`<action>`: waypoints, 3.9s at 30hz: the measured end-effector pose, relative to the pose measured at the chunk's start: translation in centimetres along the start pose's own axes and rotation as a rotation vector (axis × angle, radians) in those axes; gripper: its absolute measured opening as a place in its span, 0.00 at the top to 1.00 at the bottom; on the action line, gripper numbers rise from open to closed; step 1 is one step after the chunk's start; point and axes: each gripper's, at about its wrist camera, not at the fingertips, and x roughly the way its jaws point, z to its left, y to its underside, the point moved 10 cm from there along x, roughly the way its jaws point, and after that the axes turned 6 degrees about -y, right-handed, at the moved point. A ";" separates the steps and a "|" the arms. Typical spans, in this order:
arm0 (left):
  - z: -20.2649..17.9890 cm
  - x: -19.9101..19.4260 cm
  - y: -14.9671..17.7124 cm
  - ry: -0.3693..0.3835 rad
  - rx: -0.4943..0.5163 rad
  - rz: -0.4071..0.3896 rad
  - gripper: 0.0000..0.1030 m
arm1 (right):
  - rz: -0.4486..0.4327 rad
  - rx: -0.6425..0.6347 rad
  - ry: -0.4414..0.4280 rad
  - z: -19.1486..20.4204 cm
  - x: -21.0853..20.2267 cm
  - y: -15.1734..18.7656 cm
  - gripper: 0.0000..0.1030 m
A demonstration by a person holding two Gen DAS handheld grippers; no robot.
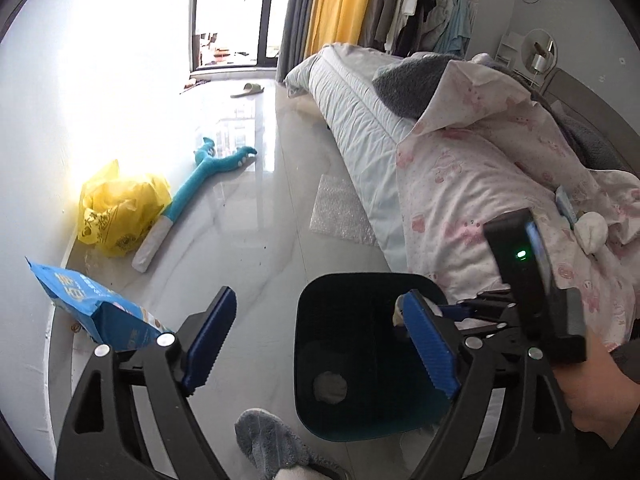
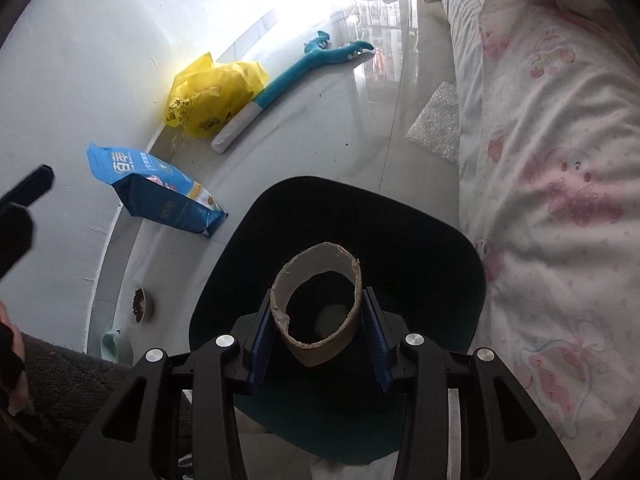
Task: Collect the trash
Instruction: 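Open both grippers to drop the tissue and core into the bin, then grasp the white tissue ball with the left gripper while the right grasps the bubble wrap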
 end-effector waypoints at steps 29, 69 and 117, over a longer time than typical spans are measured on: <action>-7.5 -10.4 -9.6 0.106 0.019 -0.338 0.10 | -0.153 -0.051 -0.046 -0.2 -8.6 -0.2 0.32; -28.3 -5.1 -10.2 0.320 0.109 -0.240 0.09 | -0.556 0.083 0.214 -20.1 -31.1 5.1 0.19; -41.2 4.2 -4.4 0.474 0.189 0.020 0.62 | -0.488 0.394 0.271 -38.5 -29.1 7.9 0.14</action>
